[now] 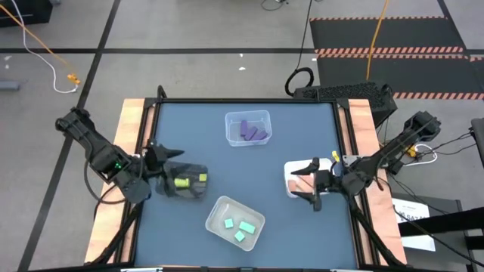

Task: Sort & place blocks by color
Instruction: Return to Home Position

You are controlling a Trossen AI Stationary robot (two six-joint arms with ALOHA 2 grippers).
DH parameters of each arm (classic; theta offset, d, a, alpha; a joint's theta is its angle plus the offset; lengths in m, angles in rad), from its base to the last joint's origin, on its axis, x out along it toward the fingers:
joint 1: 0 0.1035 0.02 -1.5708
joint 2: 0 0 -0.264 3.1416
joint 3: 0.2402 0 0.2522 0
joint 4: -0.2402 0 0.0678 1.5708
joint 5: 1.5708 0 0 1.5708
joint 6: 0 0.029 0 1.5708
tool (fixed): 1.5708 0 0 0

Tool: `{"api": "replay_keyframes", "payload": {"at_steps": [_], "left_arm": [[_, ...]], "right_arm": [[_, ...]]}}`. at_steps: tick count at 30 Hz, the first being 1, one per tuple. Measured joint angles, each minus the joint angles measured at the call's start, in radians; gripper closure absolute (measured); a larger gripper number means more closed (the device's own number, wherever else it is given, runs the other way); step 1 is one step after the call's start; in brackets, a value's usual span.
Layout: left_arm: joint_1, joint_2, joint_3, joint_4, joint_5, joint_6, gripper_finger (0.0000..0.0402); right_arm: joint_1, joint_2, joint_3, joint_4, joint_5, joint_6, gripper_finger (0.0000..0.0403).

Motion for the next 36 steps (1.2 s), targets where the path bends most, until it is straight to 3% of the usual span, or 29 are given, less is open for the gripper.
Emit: {"api": "replay_keyframes", "payload": {"at_steps": [9, 14, 19, 24, 30, 36], "left_arm": [[0.0, -0.021, -0.001, -0.28, 0.0, -0.281, 0.0165], [0.0, -0.022, -0.069, -0.278, -0.001, -0.323, 0.0165], [-0.001, -0.026, -0.218, -0.237, 0.0, -0.46, 0.0165], [0.0, -0.026, -0.387, 0.055, 0.019, -0.435, 0.0165], [0.005, -0.026, -0.576, 0.686, 0.11, 0.008, 0.0165], [0.065, -0.045, -0.715, 1.018, 0.208, 0.242, 0.0165]], "right_arm": [[0.0, -0.059, -0.188, 0.201, 0.001, -0.015, 0.0078], [0.0, -0.059, -0.221, 0.241, 0.002, -0.061, 0.0078], [0.0, -0.059, -0.224, 0.236, 0.002, -0.11, 0.0078], [0.0, -0.059, -0.225, 0.231, 0.0, -0.08, 0.0078], [0.0, -0.059, -0.225, 0.231, -0.004, -0.078, 0.0078], [0.0, -0.059, -0.226, 0.231, -0.004, -0.078, 0.0078]]}}
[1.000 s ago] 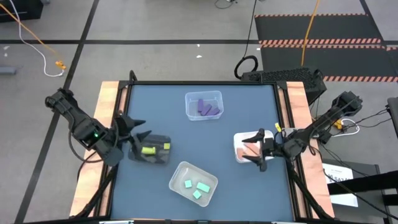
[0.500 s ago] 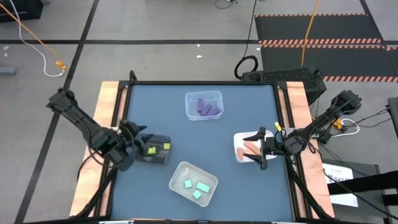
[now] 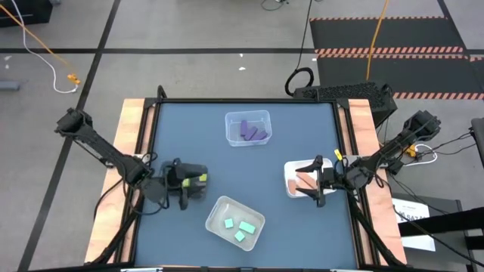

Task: Sort & place blocks by color
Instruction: Return to Home Position

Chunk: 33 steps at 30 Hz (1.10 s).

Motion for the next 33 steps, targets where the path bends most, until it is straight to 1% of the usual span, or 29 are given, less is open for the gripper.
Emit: {"api": "replay_keyframes", "payload": {"at_steps": [2, 6, 12, 15, 18, 21, 26, 33], "left_arm": [[0.035, -0.03, -0.048, 0.052, 0.04, 0.026, 0.0165], [0.095, -0.135, -0.128, 0.123, 0.089, 0.109, 0.0165], [0.185, -0.347, -0.239, 0.126, 0.134, 0.173, 0.0165], [0.218, -0.437, -0.291, 0.163, 0.148, 0.211, 0.0165], [0.245, -0.507, -0.34, 0.22, 0.185, 0.261, 0.0165], [0.269, -0.556, -0.381, 0.255, 0.207, 0.29, 0.0165], [0.301, -0.608, -0.436, 0.298, 0.211, 0.312, 0.0165], [0.344, -0.622, -0.44, 0.288, 0.212, 0.339, 0.0165]], "right_arm": [[0.0, 0.0, 0.0, 0.0, 0.0, 0.0, 0.0078], [0.0, 0.0, -0.001, -0.001, 0.0, 0.0, 0.0078], [0.0, 0.0, -0.001, -0.002, -0.001, 0.0, 0.0078], [0.0, 0.0, -0.001, -0.001, -0.001, 0.0, 0.0078], [0.0, 0.0, -0.001, -0.001, -0.001, 0.0, 0.0078], [0.0, 0.0, -0.001, -0.001, -0.001, 0.0, 0.0078], [0.0, 0.0, -0.001, -0.001, -0.001, 0.0, 0.0078], [0.0, 0.0, -0.002, -0.001, -0.001, 0.0, 0.0078]]}}
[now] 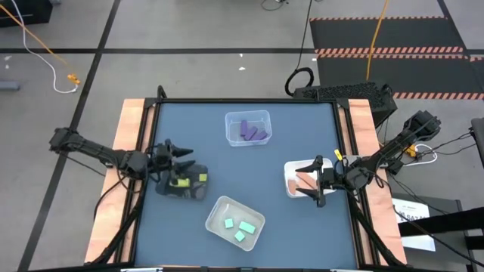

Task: Sort & place blocks by color
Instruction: Return to Home Position

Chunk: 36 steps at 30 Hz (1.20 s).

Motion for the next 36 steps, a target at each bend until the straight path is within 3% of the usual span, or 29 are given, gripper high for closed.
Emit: {"api": "replay_keyframes", "payload": {"at_steps": [36], "left_arm": [[0.018, 0.0, 0.0, -0.002, -0.005, 0.001, 0.0165]], "right_arm": [[0.0, 0.0, 0.0, 0.0, 0.0, 0.0, 0.0078]]}}
